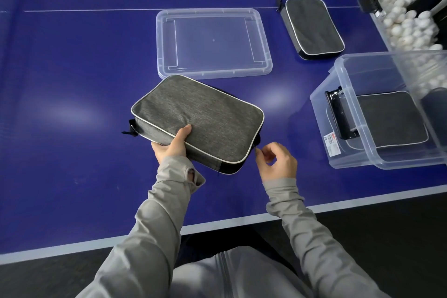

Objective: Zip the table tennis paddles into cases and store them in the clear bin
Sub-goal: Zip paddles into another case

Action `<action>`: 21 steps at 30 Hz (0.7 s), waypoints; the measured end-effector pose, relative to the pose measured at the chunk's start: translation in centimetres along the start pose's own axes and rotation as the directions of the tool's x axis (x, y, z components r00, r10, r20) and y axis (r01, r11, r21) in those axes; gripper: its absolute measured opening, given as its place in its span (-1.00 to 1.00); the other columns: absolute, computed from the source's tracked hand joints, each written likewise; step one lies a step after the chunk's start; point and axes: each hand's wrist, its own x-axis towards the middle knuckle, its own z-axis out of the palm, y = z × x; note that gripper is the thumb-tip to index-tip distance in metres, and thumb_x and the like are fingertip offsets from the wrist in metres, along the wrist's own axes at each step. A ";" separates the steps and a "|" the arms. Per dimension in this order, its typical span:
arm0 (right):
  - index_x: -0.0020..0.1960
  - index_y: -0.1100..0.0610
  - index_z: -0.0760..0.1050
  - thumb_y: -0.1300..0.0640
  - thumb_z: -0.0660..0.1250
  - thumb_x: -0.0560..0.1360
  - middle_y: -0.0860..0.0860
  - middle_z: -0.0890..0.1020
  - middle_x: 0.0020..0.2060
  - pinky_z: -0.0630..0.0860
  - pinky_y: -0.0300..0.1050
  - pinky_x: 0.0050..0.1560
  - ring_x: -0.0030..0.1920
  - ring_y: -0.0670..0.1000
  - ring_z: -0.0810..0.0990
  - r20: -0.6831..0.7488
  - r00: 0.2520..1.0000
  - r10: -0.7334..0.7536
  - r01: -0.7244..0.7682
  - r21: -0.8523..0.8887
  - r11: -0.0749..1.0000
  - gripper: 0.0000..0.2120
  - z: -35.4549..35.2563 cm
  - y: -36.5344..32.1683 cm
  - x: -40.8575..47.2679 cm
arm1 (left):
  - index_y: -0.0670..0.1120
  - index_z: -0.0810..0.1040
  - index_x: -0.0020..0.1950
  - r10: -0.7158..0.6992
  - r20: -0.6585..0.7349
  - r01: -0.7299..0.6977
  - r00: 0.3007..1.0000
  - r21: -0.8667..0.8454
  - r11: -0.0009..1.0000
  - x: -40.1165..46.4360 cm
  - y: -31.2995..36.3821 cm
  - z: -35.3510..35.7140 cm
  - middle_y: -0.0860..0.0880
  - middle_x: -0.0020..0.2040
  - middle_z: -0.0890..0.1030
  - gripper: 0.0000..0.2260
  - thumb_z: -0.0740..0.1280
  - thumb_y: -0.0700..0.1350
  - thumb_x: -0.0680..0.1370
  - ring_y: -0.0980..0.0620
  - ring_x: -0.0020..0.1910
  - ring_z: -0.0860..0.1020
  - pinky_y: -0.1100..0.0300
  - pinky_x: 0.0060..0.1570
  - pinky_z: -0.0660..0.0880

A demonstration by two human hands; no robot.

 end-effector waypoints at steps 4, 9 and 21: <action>-0.34 0.25 0.46 0.22 0.46 0.36 0.08 0.52 -0.45 0.41 -0.09 -0.35 -0.44 0.06 0.41 0.020 0.997 0.069 -0.069 0.007 0.998 -0.79 0.3 0.4 0.5 | 0.09 0.40 -0.10 -0.008 0.016 0.008 1.000 -0.026 1.000 -0.3 -0.3 -0.6 0.02 -0.06 0.59 -0.48 0.56 -0.02 0.04 -0.04 -0.06 0.61 -0.06 0.08 0.55; -0.30 0.27 0.50 0.21 0.45 0.37 0.15 0.58 -0.42 0.40 -0.11 -0.27 -0.40 0.07 0.42 0.003 0.987 0.159 -0.159 0.007 0.987 -0.82 -0.3 1.8 3.2 | 0.03 0.44 -0.02 -0.037 0.054 0.039 0.998 -0.026 0.999 -0.5 -0.8 -2.0 -0.02 -0.03 0.60 -0.47 0.58 -0.09 0.11 -0.06 -0.05 0.62 -0.09 0.01 0.58; -0.26 0.19 0.52 0.32 0.43 0.36 -0.07 0.51 -0.44 0.39 -0.45 -0.31 -0.42 -0.25 0.47 0.175 0.984 0.015 -0.047 0.183 0.982 -0.89 -1.1 1.8 5.6 | -0.04 0.48 0.13 -0.002 0.406 -0.005 0.914 0.015 1.000 0.0 0.0 -4.7 -0.05 -0.02 0.66 -0.49 0.52 -0.19 0.22 -0.03 -0.14 0.68 0.06 -0.24 0.59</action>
